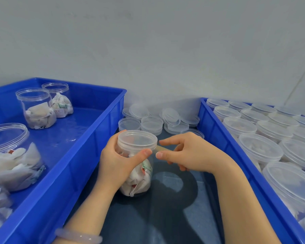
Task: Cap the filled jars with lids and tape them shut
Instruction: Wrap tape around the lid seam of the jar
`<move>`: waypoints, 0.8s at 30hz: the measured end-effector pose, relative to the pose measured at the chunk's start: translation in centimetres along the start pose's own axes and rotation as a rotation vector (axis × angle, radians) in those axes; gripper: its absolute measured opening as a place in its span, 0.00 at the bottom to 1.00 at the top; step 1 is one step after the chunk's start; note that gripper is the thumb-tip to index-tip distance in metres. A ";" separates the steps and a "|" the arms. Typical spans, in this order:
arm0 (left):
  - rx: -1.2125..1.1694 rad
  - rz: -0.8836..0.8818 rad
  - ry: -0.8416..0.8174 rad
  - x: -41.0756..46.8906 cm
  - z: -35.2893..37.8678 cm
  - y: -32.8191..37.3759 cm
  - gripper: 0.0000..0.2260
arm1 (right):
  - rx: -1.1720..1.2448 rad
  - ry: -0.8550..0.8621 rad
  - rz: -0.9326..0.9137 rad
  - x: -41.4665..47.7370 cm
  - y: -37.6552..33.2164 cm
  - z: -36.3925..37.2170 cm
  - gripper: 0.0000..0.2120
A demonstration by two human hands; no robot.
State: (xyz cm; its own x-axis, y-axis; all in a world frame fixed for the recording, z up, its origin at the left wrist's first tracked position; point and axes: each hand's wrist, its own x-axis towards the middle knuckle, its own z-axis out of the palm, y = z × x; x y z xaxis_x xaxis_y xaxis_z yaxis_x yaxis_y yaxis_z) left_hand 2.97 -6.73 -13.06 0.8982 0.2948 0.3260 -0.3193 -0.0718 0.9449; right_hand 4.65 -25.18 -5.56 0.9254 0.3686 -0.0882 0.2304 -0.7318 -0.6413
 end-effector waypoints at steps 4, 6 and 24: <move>-0.092 -0.069 -0.086 0.3 -0.5 0.0 0.27 | 0.031 0.019 0.026 0.0 -0.1 -0.2 0.30; -0.125 -0.098 -0.121 0.3 -0.4 -0.1 0.28 | 0.052 0.023 0.033 -0.1 0.0 -0.4 0.31; -0.129 -0.139 -0.286 0.0 -0.6 -0.6 0.29 | 0.028 -0.041 0.025 0.1 -0.1 0.1 0.45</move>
State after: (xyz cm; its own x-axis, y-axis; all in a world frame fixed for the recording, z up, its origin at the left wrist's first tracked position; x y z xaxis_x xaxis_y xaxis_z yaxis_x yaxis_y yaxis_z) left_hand 2.97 -6.13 -13.60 0.9784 0.0125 0.2063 -0.2067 0.0766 0.9754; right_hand 4.69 -24.98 -5.58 0.9176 0.3738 -0.1350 0.1985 -0.7252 -0.6593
